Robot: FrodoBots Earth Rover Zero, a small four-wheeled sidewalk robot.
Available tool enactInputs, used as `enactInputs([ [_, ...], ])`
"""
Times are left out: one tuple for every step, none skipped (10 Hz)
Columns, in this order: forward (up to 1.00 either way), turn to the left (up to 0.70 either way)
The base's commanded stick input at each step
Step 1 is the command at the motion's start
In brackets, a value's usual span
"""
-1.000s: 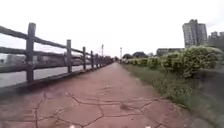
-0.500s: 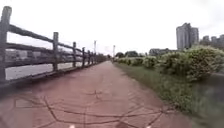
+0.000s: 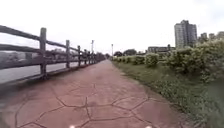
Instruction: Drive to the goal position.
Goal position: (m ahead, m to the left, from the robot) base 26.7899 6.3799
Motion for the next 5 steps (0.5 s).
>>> enactInputs([
  [1.00,0.02],
  [1.00,0.02],
  [1.00,0.02],
  [1.00,0.02],
  [1.00,0.02],
])
